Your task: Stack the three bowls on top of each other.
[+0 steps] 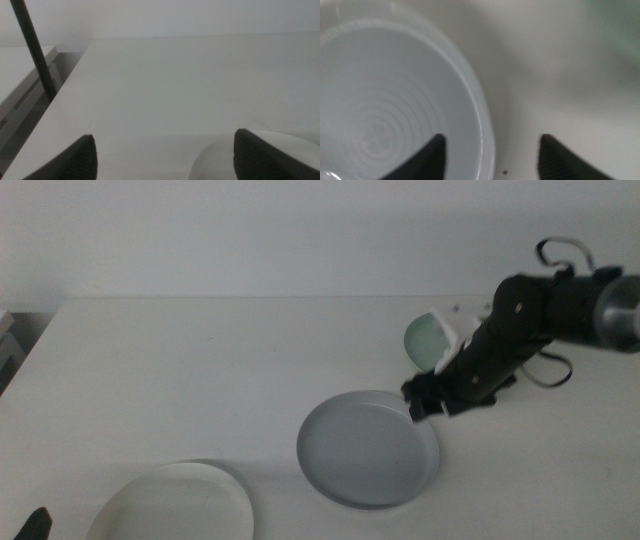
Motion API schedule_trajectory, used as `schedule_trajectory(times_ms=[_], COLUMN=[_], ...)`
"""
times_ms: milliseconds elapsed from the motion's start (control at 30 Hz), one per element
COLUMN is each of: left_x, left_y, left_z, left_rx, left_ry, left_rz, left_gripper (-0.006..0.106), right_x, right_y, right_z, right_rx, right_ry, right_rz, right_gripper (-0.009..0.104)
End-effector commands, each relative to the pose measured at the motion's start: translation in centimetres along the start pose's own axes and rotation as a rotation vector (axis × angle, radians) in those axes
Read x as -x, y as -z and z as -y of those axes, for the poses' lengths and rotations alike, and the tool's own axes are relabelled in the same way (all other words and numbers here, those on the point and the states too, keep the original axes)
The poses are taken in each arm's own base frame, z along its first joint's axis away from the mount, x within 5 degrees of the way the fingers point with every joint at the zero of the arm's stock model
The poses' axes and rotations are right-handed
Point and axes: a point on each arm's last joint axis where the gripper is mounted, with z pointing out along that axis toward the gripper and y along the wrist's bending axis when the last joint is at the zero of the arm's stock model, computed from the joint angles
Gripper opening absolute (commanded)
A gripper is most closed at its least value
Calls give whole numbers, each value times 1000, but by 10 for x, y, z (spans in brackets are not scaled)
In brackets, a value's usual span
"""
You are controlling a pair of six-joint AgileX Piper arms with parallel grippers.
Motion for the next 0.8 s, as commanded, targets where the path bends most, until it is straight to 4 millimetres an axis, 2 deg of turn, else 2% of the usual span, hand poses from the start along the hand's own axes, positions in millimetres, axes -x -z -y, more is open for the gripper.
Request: schedule_trajectory(times_ms=[0, 67, 200, 333, 400, 567, 767], left_x=[6, 6, 6, 6, 6, 6, 6], left_y=[1, 1, 1, 1, 1, 1, 1], left_z=[0, 0, 0, 0, 0, 0, 0], left_rx=[-2, -2, -2, -2, -2, -2, -2], left_ry=[18, 18, 18, 18, 18, 18, 18], left_rz=[87, 87, 87, 87, 87, 87, 87], left_gripper=[90, 90, 90, 90, 90, 90, 90], right_x=[24, 34, 58, 80, 90, 107, 112], right_y=[53, 73, 105, 120, 118, 95, 58], right_z=[2, 12, 42, 77, 94, 130, 163], right_rx=[4, -17, -108, -181, -197, -225, -241], right_ry=[-9, -39, -90, -151, -182, -234, -279], right_rz=[168, 199, 253, 313, 306, 289, 241], right_gripper=[60, 64, 64, 61, 59, 59, 59])
